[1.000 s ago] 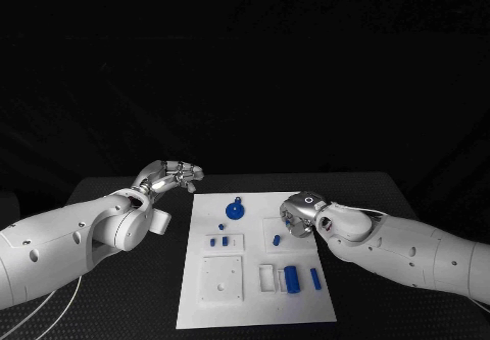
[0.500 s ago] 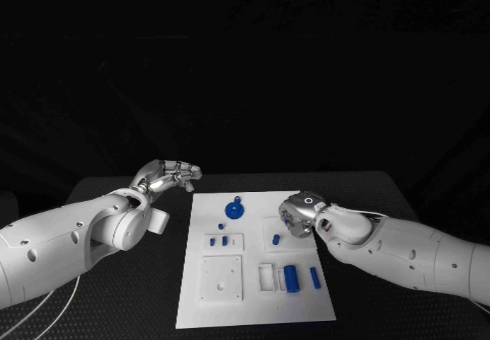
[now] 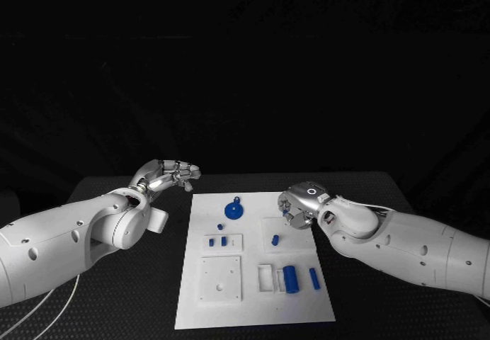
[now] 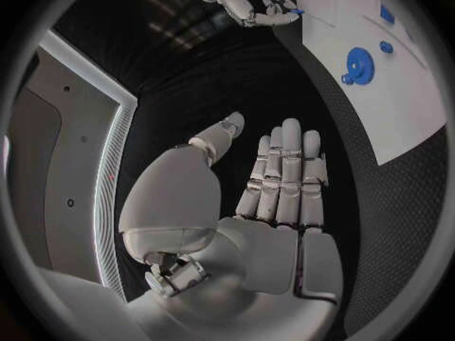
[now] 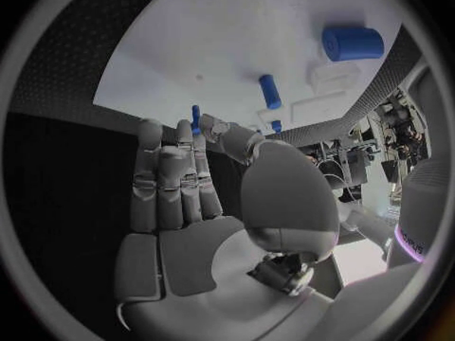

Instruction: Assemble the parts on the task board

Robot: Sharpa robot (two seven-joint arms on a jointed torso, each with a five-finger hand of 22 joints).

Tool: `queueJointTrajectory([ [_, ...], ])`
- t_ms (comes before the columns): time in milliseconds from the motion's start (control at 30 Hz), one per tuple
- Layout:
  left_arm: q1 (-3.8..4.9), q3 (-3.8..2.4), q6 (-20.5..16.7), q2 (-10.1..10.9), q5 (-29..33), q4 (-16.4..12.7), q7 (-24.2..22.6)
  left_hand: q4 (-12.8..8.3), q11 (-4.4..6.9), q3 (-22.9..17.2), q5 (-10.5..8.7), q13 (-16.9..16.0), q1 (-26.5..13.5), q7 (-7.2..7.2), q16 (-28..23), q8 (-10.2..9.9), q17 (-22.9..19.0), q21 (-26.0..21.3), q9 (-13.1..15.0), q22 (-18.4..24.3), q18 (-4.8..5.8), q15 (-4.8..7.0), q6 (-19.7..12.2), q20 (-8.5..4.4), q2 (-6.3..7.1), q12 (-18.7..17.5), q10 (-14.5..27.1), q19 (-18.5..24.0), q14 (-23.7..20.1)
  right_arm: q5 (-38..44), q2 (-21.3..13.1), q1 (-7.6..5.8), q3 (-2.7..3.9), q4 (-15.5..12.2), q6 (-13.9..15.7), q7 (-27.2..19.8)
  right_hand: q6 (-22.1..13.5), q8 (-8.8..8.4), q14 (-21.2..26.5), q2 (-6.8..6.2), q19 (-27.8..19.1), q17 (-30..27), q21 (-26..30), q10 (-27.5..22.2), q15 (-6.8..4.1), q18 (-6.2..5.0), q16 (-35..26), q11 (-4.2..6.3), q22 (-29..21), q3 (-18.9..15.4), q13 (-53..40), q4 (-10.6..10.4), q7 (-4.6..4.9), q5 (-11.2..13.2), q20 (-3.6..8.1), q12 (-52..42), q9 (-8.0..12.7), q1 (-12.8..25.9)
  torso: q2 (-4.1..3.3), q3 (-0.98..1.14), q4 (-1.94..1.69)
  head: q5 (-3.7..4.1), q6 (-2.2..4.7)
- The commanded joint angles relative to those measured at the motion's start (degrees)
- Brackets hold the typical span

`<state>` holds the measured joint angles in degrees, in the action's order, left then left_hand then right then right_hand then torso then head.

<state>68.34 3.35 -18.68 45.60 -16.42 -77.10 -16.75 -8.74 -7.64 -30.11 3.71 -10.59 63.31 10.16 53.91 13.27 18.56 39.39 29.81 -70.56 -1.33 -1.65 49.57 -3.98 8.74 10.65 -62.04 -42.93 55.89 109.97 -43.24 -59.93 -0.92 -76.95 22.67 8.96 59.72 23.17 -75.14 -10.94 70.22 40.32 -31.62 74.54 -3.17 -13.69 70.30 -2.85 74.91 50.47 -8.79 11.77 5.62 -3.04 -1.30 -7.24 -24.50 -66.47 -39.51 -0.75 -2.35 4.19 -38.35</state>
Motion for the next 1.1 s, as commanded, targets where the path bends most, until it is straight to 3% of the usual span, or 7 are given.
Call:
queueJointTrajectory([
  [33, 0.06, -0.04, 0.3, 0.0, 0.6, 0.0, -0.4, -0.1, -0.13, 0.3, -0.33, 0.1, -0.3, 0.02, -0.3, -0.1, 0.1, -0.4, -0.1, 0.0, -1.04, -0.07, -0.4, 0.04, -0.32, -0.3, 0.4, -0.6, 0.3, -0.9, -1.0, -0.44, 0.35, -1.6, 0.6, -0.7, 0.4, 0.33, -0.1, -0.22, -0.1, 0.0, -0.2, 0.4, -0.26, -1.31, 0.3, -0.16, 1.5, 0.4, 0.0, 0.0, 0.16, 0.3, 0.4, -0.1, -0.1, -0.2, 0.0, -0.02, 0.03, -0.1, 0.01],
  [333, 0.06, -0.04, 0.1, -0.1, 0.9, 0.1, -0.4, -0.1, -0.13, 0.4, -0.33, 0.1, -0.4, 0.04, -0.3, -0.1, 0.1, -0.4, -0.1, 0.0, -1.05, -0.08, -0.5, 0.04, -0.32, -0.3, 0.4, -0.6, 0.3, -6.1, -1.3, -0.57, 1.06, -6.0, 2.2, -2.6, 0.4, 0.33, 0.0, -0.31, -0.2, 0.0, -0.4, 0.4, -0.26, -1.31, 0.4, -0.16, 1.4, 0.5, 0.0, -0.2, 0.16, 0.3, 0.4, -0.1, -0.2, -0.1, 0.03, 0.03, 0.03, -0.67, 0.24],
  [500, 0.06, -0.04, -0.1, -0.4, 1.1, 0.4, -0.5, 0.0, -0.13, 0.4, -0.33, 0.1, -0.4, 0.06, -0.4, -0.1, 0.1, -0.5, -0.1, 0.0, -1.06, -0.08, -0.5, 0.04, -0.33, -0.3, 0.4, -0.6, 0.3, -7.2, 0.1, -0.04, 1.06, -8.9, 3.1, -3.8, 0.3, 0.3, 0.0, -0.31, -0.3, -0.1, -0.5, 0.4, -0.25, -1.31, 0.4, -0.17, 1.4, 0.7, 0.0, -0.3, 0.18, 0.3, 0.4, 0.0, -0.2, -0.1, -0.02, 0.11, 0.01, -2.11, 0.45],
  [700, 0.06, -0.04, -0.5, -0.9, 1.5, 0.6, -0.7, 0.0, -0.13, 0.4, -0.33, 0.2, -0.4, 0.06, -0.4, -0.1, 0.2, -0.5, -0.1, 0.0, -1.06, -0.08, -0.5, 0.04, -0.35, -0.3, 0.4, -0.7, 0.4, -5.7, 2.7, 1.28, 0.88, -10.5, 2.5, -4.3, 0.2, 0.27, 0.1, -0.28, -0.3, -0.1, -0.5, 0.4, -0.25, -1.31, 0.4, -0.18, 1.4, 0.7, 0.0, -0.3, 0.2, 0.3, 0.41, 0.1, -0.3, -0.2, -0.01, -0.03, -0.05, -4.52, 0.07],
  [767, 0.06, -0.04, -0.6, -1.0, 1.6, 0.8, -0.7, 0.0, -0.13, 0.4, -0.33, 0.2, -0.4, 0.06, -0.4, -0.1, 0.2, -0.5, -0.1, 0.0, -1.07, -0.08, -0.5, 0.04, -0.36, -0.3, 0.4, -0.7, 0.4, -4.8, 3.7, 1.87, 0.41, -10.6, 2.0, -4.3, 0.2, 0.27, 0.1, -0.26, -0.3, -0.1, -0.5, 0.4, -0.25, -1.31, 0.4, -0.18, 1.4, 0.7, 0.0, -0.3, 0.21, 0.3, 0.41, 0.1, -0.3, -0.2, 0.0, -0.03, -0.1, -5.35, -0.19],
  [933, 0.09, -0.04, -0.8, -1.3, 1.6, 1.0, -0.7, 0.0, -0.12, 0.4, -0.33, 0.2, -0.5, 0.06, -0.4, -0.1, 0.2, -0.5, -0.1, 0.0, -1.07, -0.07, -0.5, 0.04, -0.36, -0.2, 0.4, -0.7, 0.4, -2.2, 5.9, 2.41, -2.45, -9.8, 1.3, -4.2, 0.2, 0.26, 0.1, -0.24, -0.4, -0.1, -0.6, 0.3, -0.25, -1.31, 0.4, -0.18, 1.4, 0.7, 0.0, -0.3, 0.22, 0.3, 0.42, 0.1, -0.3, -0.2, -0.02, -0.05, -0.01, -6.83, -0.63],
  [1100, 0.17, -0.04, -0.8, -1.7, 1.6, 1.2, -0.7, 0.0, -0.12, 0.4, -0.33, 0.2, -0.5, 0.06, -0.4, -0.1, 0.2, -0.5, -0.1, 0.0, -1.07, -0.07, -0.5, 0.04, -0.35, -0.2, 0.4, -0.7, 0.4, -0.8, 7.1, 3.47, -3.16, -9.2, 0.8, -3.8, 0.2, 0.25, 0.1, -0.23, -0.4, -0.1, -0.6, 0.3, -0.25, -1.31, 0.4, -0.18, 1.4, 0.7, 0.0, -0.3, 0.22, 0.3, 0.42, 0.1, -0.3, -0.2, -0.01, -0.17, -0.12, -7.61, -1.13],
])
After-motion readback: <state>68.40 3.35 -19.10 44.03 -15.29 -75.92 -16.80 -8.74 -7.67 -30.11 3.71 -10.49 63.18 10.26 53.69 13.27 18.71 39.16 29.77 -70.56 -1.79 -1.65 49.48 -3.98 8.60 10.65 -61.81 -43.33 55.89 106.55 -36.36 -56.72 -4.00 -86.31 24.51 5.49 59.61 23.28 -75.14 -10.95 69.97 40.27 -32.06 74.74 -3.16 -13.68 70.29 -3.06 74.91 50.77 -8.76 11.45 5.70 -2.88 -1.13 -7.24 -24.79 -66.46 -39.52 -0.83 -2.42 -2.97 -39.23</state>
